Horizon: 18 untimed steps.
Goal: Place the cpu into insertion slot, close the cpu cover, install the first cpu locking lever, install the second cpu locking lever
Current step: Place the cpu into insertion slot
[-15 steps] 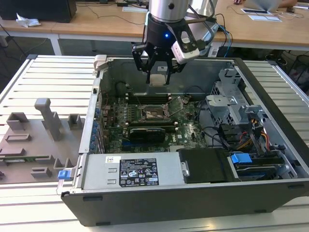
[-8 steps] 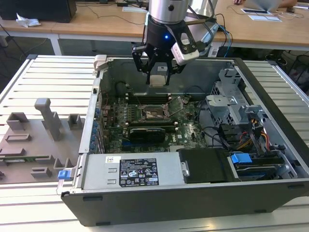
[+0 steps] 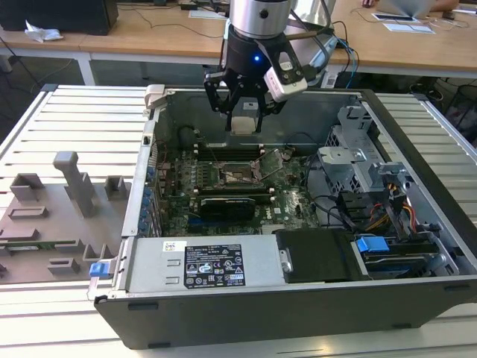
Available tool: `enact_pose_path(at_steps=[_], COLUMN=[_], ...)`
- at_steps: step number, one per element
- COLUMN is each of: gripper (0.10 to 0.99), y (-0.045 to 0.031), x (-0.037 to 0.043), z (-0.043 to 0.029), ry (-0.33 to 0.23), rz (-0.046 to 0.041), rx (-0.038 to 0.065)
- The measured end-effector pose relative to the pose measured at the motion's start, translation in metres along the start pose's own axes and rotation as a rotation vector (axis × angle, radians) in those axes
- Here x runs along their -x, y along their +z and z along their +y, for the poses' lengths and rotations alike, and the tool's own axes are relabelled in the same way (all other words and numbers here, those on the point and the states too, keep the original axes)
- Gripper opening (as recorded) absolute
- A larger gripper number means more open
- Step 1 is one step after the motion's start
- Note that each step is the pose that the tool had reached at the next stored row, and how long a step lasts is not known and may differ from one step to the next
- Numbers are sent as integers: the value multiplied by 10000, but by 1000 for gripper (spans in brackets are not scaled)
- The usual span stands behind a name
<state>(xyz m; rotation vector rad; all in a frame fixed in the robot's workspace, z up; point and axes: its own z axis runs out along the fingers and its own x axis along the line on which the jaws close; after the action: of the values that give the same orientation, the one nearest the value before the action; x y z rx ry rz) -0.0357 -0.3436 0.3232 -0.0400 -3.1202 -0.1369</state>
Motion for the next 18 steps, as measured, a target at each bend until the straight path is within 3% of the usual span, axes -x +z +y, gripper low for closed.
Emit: enact_pose_path(at_steps=[18], gripper=[545], y=[73], x=[1], z=[-6], ry=[1], rz=[0], rx=[-15])
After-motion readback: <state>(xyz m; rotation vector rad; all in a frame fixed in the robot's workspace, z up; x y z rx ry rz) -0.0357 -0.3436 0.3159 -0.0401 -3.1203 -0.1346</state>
